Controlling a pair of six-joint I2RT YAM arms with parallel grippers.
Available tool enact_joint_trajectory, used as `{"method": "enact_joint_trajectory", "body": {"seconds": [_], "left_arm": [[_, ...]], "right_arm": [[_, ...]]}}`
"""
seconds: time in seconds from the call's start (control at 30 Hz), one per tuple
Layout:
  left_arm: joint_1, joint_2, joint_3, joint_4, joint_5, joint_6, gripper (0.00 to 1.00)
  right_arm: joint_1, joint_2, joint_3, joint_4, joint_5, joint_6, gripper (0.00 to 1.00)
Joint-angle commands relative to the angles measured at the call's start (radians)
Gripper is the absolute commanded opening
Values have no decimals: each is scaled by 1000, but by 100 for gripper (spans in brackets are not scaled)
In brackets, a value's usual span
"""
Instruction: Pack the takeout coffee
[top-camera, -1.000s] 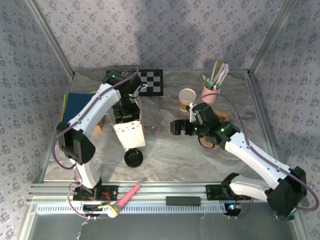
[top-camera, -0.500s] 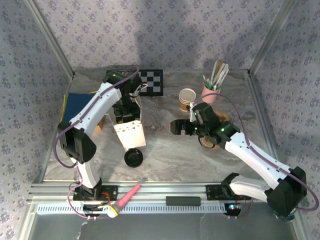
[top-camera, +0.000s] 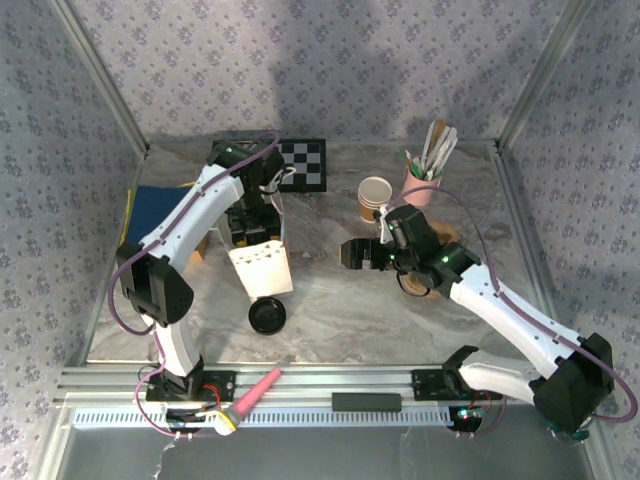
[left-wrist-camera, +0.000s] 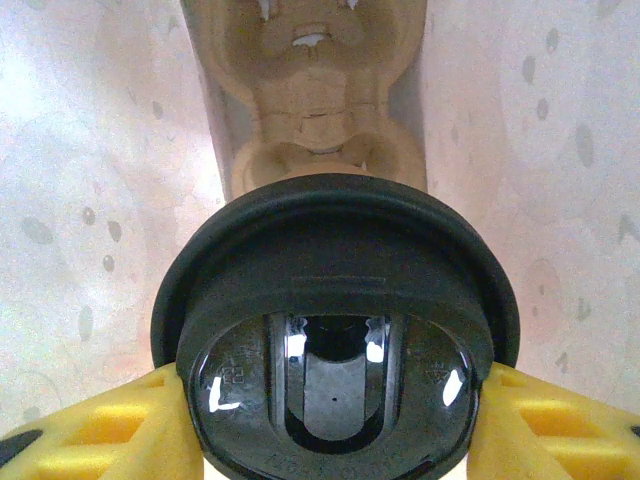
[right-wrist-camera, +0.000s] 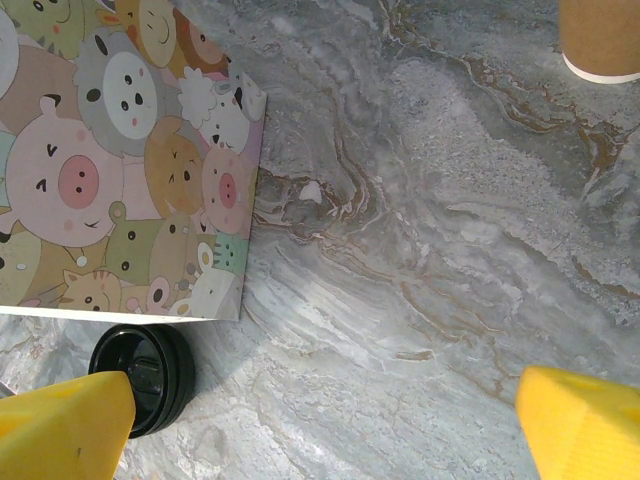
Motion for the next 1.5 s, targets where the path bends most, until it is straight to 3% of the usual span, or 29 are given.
{"method": "enact_joint_trajectory", "body": {"seconds": [0.0, 1.47], "left_arm": [[9, 11, 36, -25, -16, 20, 50], [16, 8, 27, -30, -34, 25, 50]], "right_arm": [[-6, -5, -3, -8, -4, 9, 100], [-6, -10, -1, -5, -6, 11, 100]]}}
